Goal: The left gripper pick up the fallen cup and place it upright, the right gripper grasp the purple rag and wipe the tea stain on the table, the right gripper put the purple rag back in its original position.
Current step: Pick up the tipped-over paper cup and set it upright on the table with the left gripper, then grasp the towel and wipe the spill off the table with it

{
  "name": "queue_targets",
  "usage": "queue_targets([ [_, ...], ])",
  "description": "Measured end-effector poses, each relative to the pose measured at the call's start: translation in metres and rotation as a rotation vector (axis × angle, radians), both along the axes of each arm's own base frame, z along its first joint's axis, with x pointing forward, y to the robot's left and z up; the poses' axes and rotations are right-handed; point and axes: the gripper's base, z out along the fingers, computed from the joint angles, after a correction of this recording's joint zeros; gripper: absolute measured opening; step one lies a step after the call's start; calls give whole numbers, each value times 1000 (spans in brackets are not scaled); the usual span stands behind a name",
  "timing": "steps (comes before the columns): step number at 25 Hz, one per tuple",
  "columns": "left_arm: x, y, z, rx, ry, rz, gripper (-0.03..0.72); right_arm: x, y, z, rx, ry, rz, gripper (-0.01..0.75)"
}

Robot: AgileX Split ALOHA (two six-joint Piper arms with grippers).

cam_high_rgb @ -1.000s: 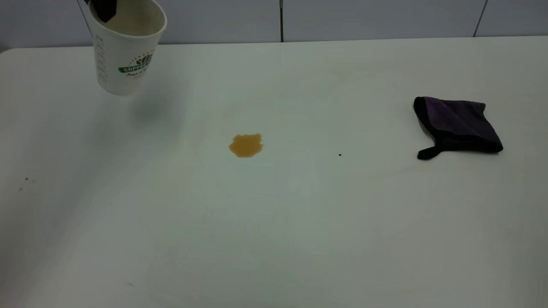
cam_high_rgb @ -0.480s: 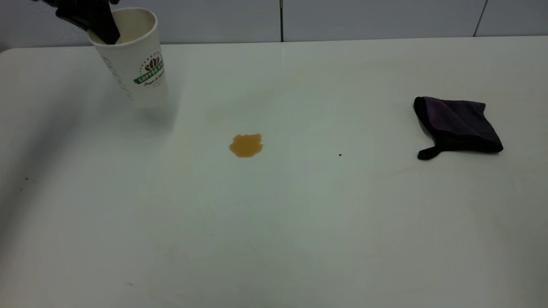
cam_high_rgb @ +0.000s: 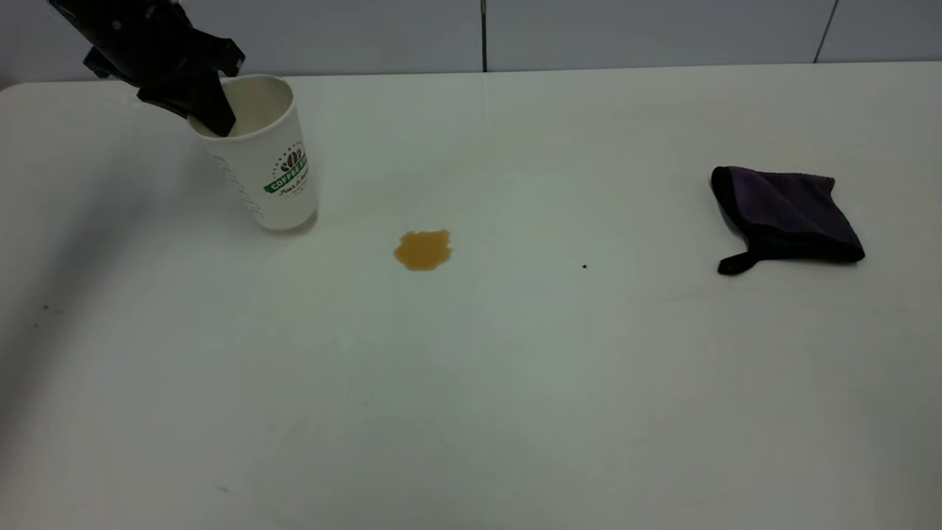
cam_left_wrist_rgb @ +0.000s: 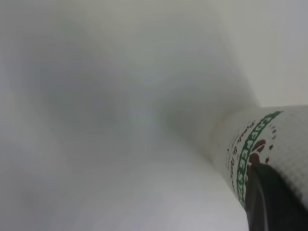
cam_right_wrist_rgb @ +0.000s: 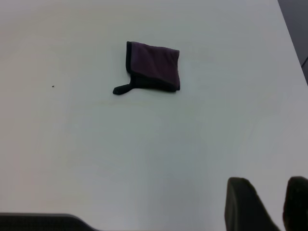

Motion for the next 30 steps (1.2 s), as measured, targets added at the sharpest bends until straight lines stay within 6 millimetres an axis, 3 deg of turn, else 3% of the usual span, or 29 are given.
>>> queue_targets([
  [4, 1, 0, -7, -1, 0, 6, 55, 0, 0, 0, 0, 0, 0, 238],
  [6, 1, 0, -8, -7, 1, 11, 121, 0, 0, 0, 0, 0, 0, 238],
  [13, 2, -1, 4, -7, -31, -7, 478, 0, 0, 0, 0, 0, 0, 238],
  [16, 0, -2, 36, -14, -68, -20, 622, 0, 0, 0, 0, 0, 0, 238],
  [19, -7, -2, 83, -21, -129, -38, 664, 0, 0, 0, 0, 0, 0, 238],
  [25, -43, 0, 185, 30, -237, -114, 592, 0, 0, 0, 0, 0, 0, 238],
  [30, -87, 5, 251, 76, -267, -120, 492, 0, 0, 0, 0, 0, 0, 238],
])
